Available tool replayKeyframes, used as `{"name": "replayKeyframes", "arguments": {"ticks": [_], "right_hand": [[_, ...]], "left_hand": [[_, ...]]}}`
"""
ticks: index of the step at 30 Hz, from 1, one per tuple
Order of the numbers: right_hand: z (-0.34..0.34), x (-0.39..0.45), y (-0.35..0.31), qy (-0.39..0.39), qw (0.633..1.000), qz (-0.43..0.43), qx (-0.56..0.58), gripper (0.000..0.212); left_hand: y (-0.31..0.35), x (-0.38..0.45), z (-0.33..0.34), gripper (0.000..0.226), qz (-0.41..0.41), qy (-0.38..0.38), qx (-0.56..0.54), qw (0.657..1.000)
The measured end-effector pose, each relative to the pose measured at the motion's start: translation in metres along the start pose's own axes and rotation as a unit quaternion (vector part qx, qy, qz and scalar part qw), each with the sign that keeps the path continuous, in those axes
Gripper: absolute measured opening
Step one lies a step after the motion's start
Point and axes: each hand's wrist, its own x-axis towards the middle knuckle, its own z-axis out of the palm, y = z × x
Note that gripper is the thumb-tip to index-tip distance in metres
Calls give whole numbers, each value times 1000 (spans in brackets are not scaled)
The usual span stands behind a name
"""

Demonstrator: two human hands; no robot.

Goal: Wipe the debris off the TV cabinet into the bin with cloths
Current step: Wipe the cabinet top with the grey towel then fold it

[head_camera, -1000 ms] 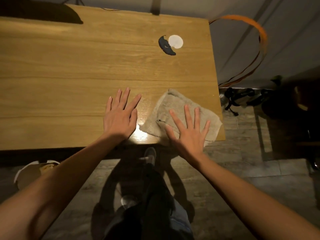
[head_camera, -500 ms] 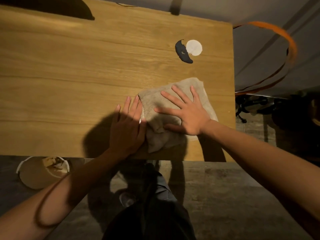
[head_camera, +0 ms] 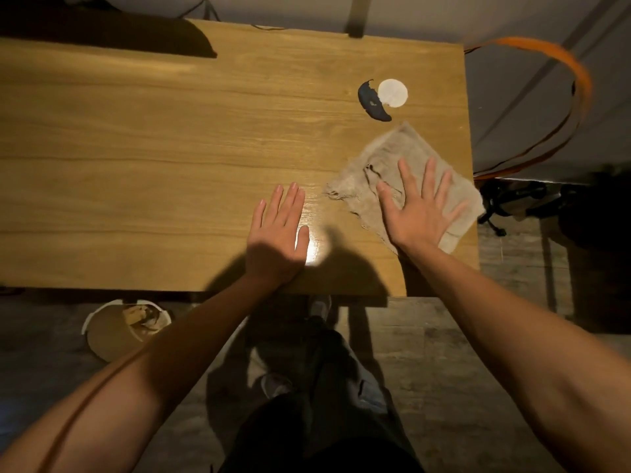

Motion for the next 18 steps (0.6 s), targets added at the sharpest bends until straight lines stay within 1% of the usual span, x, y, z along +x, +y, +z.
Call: {"name": "replayKeyframes", "arguments": {"ticks": [5, 7, 10, 12, 14, 16, 18], "right_hand": [[11, -69, -3, 2, 997, 67, 23, 66], [16, -100, -6, 0, 997, 72, 35, 64], [23, -145, -16, 0, 997, 60, 42, 61], [24, -164, -23, -21, 997, 53, 49, 59], [24, -174, -23, -62, 997, 21, 50, 57], [21, -178, -17, -91, 995, -19, 47, 56], [17, -181, -13, -112, 992, -48, 42, 53]], "left_hand": [[4, -2, -3, 65, -16, -55, 11, 998], [14, -5, -8, 63, -31, -69, -25, 997], [36, -16, -17, 60, -21, -100, -118, 988], [55, -27, -22, 61, -46, -116, -191, 974], [71, -38, -27, 60, -114, -123, -266, 949], [80, -45, -34, 50, -162, -121, -321, 925], [83, -52, -43, 40, -191, -109, -355, 909]]}}
